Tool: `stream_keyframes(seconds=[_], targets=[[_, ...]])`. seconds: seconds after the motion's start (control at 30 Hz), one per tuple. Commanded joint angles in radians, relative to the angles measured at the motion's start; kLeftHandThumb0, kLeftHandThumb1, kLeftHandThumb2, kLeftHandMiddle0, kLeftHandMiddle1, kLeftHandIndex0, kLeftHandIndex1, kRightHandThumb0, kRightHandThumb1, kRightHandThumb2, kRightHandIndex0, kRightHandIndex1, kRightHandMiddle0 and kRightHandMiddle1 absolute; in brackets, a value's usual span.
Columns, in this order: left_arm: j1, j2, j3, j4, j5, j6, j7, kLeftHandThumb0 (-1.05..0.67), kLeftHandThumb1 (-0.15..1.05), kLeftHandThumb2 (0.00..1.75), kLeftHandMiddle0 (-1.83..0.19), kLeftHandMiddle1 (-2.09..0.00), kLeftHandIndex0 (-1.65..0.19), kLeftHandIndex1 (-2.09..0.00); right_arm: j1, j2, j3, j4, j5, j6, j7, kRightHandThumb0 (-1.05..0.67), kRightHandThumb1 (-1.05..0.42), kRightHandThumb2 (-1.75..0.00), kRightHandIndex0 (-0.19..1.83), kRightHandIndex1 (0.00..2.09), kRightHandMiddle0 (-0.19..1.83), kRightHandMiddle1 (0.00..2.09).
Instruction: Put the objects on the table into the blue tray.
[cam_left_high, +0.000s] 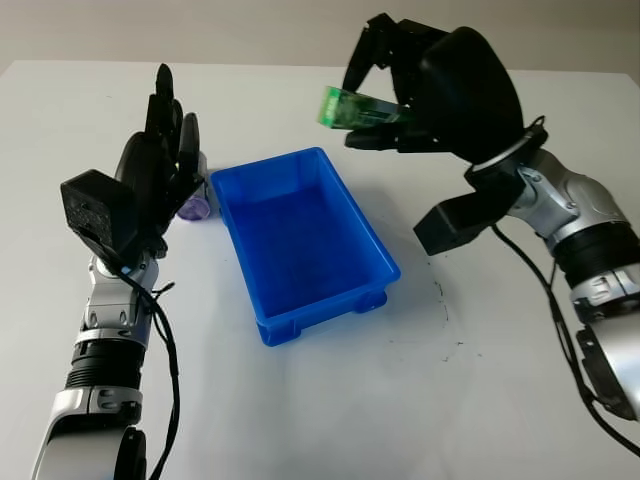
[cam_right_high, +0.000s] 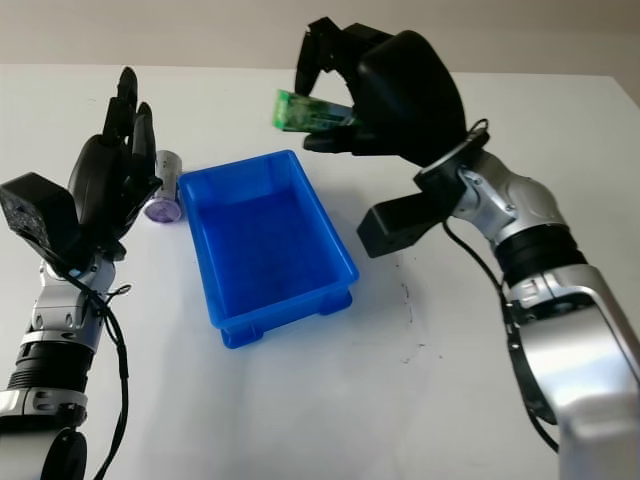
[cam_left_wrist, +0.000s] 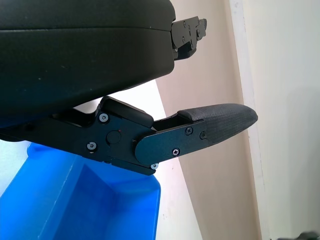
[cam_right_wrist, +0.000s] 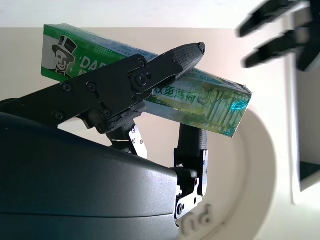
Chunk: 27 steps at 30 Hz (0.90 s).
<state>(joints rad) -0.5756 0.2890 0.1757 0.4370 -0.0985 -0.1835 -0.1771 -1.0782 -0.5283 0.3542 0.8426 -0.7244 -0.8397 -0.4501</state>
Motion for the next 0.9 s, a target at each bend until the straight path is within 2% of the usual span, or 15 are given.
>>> stream_keyframes(seconds=[0.0, 0.23, 0.5, 0.67, 0.73, 0.77, 0.8, 0.83, 0.87], targets=[[0.01, 0.003, 0.0, -0.023, 0.002, -0.002, 0.003, -0.8, 1.05, 0.69, 0.19, 0.0, 0.19, 0.0, -0.008, 0.023, 0.002, -0.014, 0.021, -0.023, 0.027, -0.47, -1.05, -0.14, 1.16, 2.09, 0.98, 2.09], [0.011, -0.004, 0.005, -0.032, -0.007, 0.007, 0.009, -0.79, 1.05, 0.68, 0.19, 0.0, 0.19, 0.0, 0.019, 0.05, 0.031, -0.018, 0.013, -0.091, 0.091, -0.46, -1.05, -0.11, 1.13, 2.09, 0.92, 2.09], [0.01, 0.0, 0.0, -0.028, 0.004, 0.001, 0.015, -0.8, 1.05, 0.69, 0.19, 0.0, 0.19, 0.0, 0.04, 0.062, 0.035, -0.002, 0.05, -0.102, 0.217, -0.48, -1.05, -0.12, 1.1, 2.09, 0.9, 2.09], [0.009, -0.007, 0.007, -0.027, -0.012, 0.003, 0.014, -0.8, 1.05, 0.68, 0.19, 0.0, 0.19, 0.0, 0.043, 0.042, 0.042, -0.032, 0.11, -0.042, 0.461, -0.55, -1.05, -0.11, 0.82, 2.09, 0.66, 2.09], [0.011, -0.008, 0.008, -0.03, -0.016, 0.001, 0.012, -0.78, 1.05, 0.67, 0.19, 0.0, 0.19, 0.0, 0.045, 0.03, 0.047, -0.061, 0.114, 0.001, 0.554, -0.63, -1.05, -0.11, 0.49, 2.06, 0.39, 2.08], [0.012, -0.007, 0.009, -0.032, -0.016, 0.0, 0.011, -0.78, 1.05, 0.67, 0.19, 0.0, 0.19, 0.0, 0.048, 0.027, 0.047, -0.074, 0.127, 0.021, 0.606, -0.65, -1.05, -0.12, 0.39, 2.03, 0.29, 2.05], [0.012, -0.006, 0.009, -0.031, -0.017, -0.002, 0.01, -0.78, 1.05, 0.67, 0.19, 0.0, 0.19, 0.0, 0.05, 0.024, 0.047, -0.086, 0.142, 0.037, 0.656, -0.68, -1.05, -0.13, 0.3, 1.97, 0.21, 1.99], [0.012, -0.006, 0.009, -0.03, -0.017, -0.003, 0.008, -0.77, 1.05, 0.67, 0.19, 0.0, 0.19, 0.0, 0.053, 0.023, 0.044, -0.098, 0.155, 0.05, 0.692, -0.71, -1.05, -0.15, 0.23, 1.82, 0.13, 1.84], [0.013, -0.005, 0.009, -0.03, -0.016, -0.002, 0.008, -0.77, 1.05, 0.67, 0.19, 0.0, 0.19, 0.0, 0.055, 0.018, 0.044, -0.113, 0.168, 0.063, 0.737, -0.72, -1.05, -0.16, 0.21, 1.76, 0.12, 1.77]])
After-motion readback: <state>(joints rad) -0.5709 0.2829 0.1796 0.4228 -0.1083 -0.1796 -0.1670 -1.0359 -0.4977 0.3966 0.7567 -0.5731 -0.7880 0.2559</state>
